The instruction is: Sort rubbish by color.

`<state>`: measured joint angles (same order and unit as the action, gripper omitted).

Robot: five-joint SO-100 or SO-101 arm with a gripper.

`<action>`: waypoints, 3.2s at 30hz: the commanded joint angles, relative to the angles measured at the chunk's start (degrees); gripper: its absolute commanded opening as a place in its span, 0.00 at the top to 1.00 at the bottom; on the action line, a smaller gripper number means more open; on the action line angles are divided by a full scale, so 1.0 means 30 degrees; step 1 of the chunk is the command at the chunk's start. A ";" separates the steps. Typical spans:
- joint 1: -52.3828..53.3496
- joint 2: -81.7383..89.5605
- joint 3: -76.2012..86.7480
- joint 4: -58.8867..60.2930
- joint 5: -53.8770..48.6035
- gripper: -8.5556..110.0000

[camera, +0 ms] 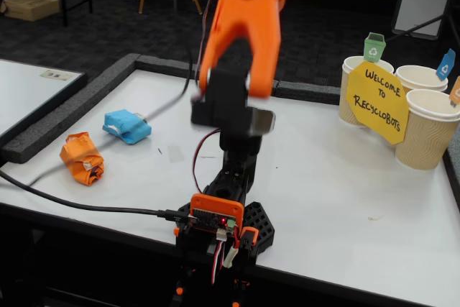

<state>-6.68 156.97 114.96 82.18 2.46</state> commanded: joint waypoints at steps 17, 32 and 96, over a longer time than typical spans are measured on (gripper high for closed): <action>-1.4209 0.0557 0.1875 0.1846 -0.0176 0.93; -1.8750 -0.6826 -0.1260 0.2754 -0.0352 0.93; -2.0801 -1.9980 -0.7822 -0.0527 1.7109 0.66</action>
<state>-68.20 95.98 97.12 81.91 52.73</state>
